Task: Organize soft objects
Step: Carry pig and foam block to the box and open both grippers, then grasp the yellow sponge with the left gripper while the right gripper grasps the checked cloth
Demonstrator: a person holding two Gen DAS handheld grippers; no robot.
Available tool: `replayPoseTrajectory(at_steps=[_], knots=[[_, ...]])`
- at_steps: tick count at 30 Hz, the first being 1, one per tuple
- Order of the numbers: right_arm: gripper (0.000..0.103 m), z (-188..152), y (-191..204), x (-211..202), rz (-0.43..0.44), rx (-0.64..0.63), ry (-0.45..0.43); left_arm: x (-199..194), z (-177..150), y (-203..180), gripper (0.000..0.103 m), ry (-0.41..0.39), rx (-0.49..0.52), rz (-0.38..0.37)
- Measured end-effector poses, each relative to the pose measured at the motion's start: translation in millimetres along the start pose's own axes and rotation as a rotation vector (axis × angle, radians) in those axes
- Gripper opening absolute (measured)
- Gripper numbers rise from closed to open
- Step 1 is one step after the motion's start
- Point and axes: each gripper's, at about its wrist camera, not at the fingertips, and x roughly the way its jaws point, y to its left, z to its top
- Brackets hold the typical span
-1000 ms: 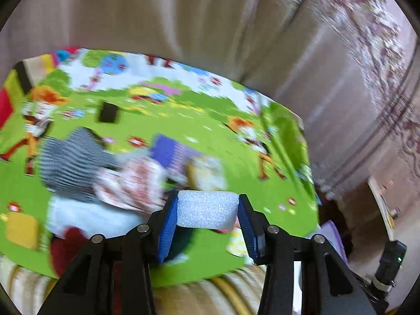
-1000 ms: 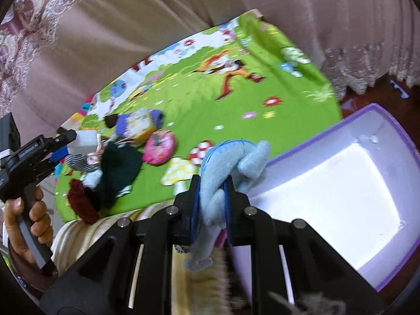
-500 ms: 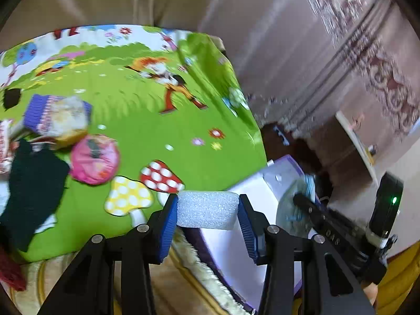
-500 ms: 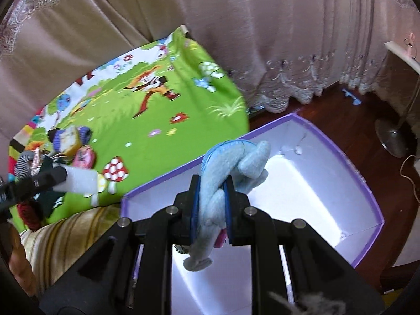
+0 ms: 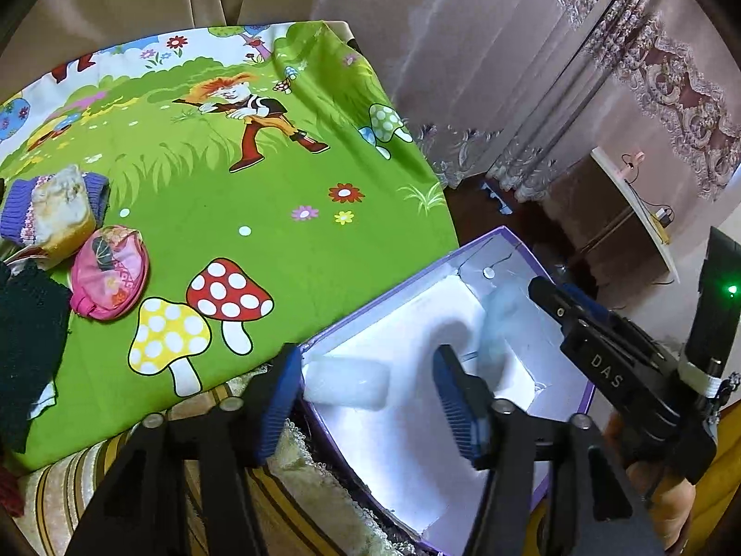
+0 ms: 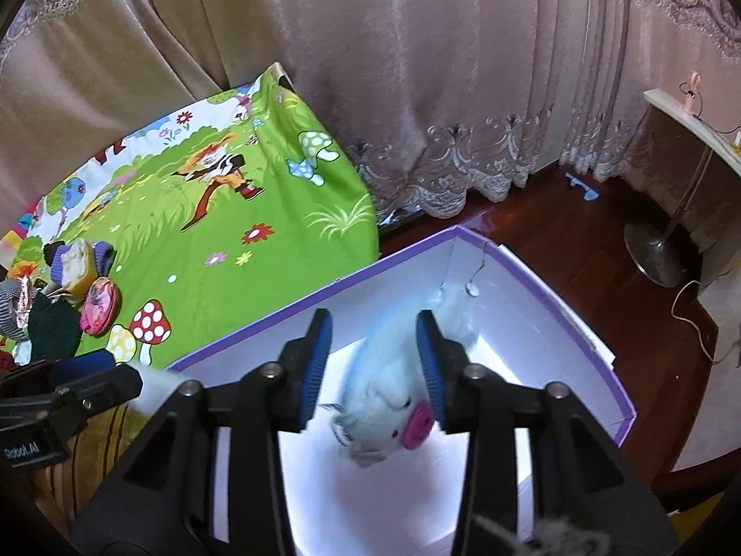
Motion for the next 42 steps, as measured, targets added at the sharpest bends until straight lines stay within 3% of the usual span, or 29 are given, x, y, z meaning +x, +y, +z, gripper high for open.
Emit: replayPoseTrajectory(at_steps=[6,12,19,26,42], knots=[[0.061,2,5,-7,-0.028,-0.020,-0.026,-3,1,3,0.067,-0.010,-0.003,0.014],[0.063,3,21,-14,-0.034,-0.052,-0.034,-20,1,20,0.067,-0.069,-0.063,0.041],[0.063,4,52,-25,-0.018,-0.099,-0.049,-52,-2,44,0.067,-0.210,-0.090,0.145],[0.070,3,86,-35,0.010,-0.154,-0.064,-84,-8,70,0.067,-0.258,-0.096,0.205],[0.075,-3,161,-50,0.055,-0.289,-0.079,-160,-49,179,0.067,-0.346,-0.269,0.334]])
